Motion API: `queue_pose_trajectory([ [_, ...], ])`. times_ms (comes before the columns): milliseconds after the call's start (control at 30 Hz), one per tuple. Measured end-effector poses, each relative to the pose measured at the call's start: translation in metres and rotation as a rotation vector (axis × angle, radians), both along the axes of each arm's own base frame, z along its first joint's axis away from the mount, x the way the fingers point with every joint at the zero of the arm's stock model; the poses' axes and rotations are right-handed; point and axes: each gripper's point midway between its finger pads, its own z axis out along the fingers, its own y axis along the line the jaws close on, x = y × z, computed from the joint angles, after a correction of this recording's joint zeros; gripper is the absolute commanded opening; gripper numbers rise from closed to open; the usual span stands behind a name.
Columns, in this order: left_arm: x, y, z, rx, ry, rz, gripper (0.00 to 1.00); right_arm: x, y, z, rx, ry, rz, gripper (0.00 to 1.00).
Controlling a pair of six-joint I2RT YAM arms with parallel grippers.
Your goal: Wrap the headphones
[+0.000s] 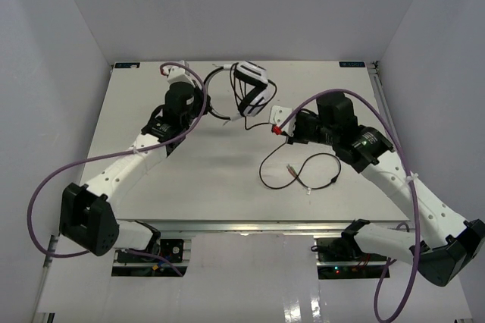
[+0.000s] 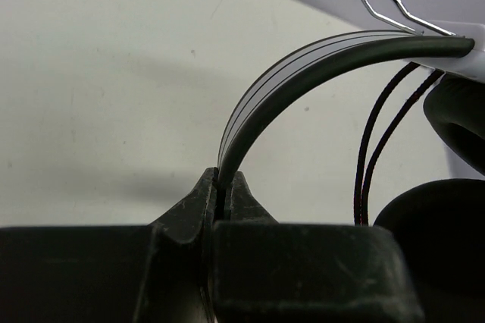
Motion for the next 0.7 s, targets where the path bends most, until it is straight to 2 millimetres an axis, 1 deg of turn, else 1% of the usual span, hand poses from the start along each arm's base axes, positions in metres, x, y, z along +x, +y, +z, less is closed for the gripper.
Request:
queue_pose_trajectory([
  [100,0.001,-0.003,-0.036,0.037,0.068,-0.017,0.0,0.012,-0.001,0.004,-0.056,-0.047,-0.032,0.08],
  [167,0.0,-0.006,-0.052,0.052,0.089,-0.04,0.0,0.019,-0.004,0.005,-0.098,-0.083,-0.056,0.08],
  [233,-0.005,-0.01,-0.063,0.063,0.1,-0.076,0.0,0.027,-0.007,0.006,-0.134,-0.119,-0.081,0.08],
  [367,-0.012,-0.021,-0.071,0.08,0.097,-0.154,0.0,0.034,-0.011,0.004,-0.178,-0.15,-0.1,0.11],
  [500,-0.02,-0.04,-0.068,0.091,0.069,-0.253,0.0,0.04,-0.01,0.005,-0.192,-0.175,-0.107,0.12],
  [700,-0.044,-0.071,-0.067,0.122,0.041,-0.426,0.0,0.052,-0.007,-0.004,-0.23,-0.182,-0.12,0.14],
])
